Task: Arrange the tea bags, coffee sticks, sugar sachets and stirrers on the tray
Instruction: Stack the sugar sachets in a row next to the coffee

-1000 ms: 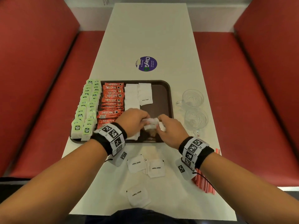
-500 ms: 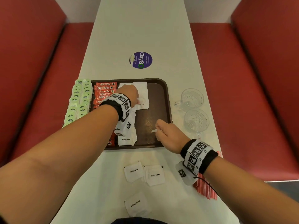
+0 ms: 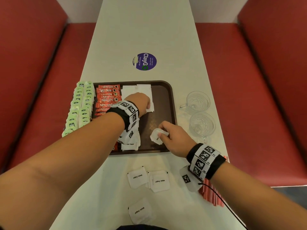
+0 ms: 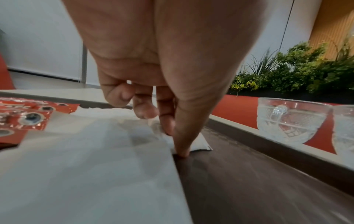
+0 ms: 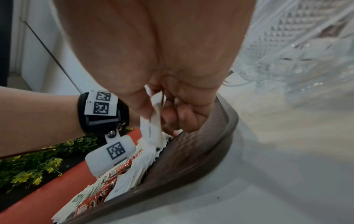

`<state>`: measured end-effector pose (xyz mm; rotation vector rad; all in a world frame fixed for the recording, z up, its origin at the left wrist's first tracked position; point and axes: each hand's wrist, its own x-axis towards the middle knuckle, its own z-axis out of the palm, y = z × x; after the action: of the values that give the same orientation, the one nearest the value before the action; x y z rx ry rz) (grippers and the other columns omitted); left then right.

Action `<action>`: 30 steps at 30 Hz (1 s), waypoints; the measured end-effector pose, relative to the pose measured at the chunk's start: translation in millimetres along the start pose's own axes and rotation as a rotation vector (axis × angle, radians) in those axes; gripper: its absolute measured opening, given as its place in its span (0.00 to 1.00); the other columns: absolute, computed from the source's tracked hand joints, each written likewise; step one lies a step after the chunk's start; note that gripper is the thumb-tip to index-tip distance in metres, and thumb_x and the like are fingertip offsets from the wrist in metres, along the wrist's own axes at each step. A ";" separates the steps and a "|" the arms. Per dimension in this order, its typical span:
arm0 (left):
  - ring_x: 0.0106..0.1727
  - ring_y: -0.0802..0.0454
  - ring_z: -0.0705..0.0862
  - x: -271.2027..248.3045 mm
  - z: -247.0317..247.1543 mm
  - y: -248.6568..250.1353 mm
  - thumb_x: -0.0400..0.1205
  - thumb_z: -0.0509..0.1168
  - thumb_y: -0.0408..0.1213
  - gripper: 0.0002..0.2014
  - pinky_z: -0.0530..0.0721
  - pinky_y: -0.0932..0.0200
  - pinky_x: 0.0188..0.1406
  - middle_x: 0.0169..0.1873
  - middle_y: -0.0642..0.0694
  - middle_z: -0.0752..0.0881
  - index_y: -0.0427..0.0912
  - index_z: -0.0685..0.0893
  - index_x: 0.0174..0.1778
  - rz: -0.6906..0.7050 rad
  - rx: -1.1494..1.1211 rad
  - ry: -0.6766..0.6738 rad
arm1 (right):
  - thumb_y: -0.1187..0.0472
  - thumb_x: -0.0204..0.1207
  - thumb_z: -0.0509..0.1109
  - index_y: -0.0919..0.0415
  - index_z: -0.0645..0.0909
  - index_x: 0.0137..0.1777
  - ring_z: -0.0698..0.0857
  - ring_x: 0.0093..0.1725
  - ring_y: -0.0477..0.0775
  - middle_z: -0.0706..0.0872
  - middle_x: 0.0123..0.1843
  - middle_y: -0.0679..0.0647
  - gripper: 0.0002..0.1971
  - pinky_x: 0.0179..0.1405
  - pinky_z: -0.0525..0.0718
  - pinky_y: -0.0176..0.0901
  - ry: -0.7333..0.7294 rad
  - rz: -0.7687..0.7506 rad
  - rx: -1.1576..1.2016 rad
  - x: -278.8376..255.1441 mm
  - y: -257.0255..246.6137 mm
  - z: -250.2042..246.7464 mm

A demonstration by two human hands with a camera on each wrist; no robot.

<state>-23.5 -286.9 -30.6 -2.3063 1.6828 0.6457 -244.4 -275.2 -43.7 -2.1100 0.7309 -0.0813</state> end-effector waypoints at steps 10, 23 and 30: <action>0.49 0.56 0.82 -38.0 -4.6 2.6 0.84 0.64 0.53 0.11 0.79 0.57 0.52 0.50 0.55 0.85 0.52 0.86 0.54 0.271 -0.286 0.219 | 0.58 0.89 0.59 0.56 0.70 0.56 0.87 0.27 0.55 0.91 0.42 0.51 0.02 0.30 0.86 0.49 -0.044 0.086 0.157 1.7 -2.9 -6.4; 0.43 0.55 0.82 -61.5 4.9 -13.8 0.82 0.69 0.49 0.10 0.75 0.61 0.40 0.43 0.53 0.88 0.50 0.89 0.54 0.137 -0.205 0.197 | 0.57 0.86 0.67 0.56 0.71 0.58 0.82 0.25 0.41 0.91 0.41 0.51 0.08 0.30 0.82 0.39 -0.064 0.088 0.164 -2.2 8.3 -3.2; 0.53 0.47 0.85 -20.1 1.7 -25.4 0.83 0.68 0.49 0.14 0.83 0.54 0.54 0.52 0.47 0.89 0.45 0.89 0.57 -0.042 -0.116 0.121 | 0.45 0.74 0.79 0.54 0.83 0.55 0.85 0.38 0.43 0.89 0.43 0.45 0.17 0.42 0.83 0.38 -0.410 -0.030 -0.185 -18.0 6.5 4.1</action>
<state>-5.0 -260.9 -24.8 -2.5005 1.6849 0.6224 -261.0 -265.7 -47.6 -2.2140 0.4741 0.4061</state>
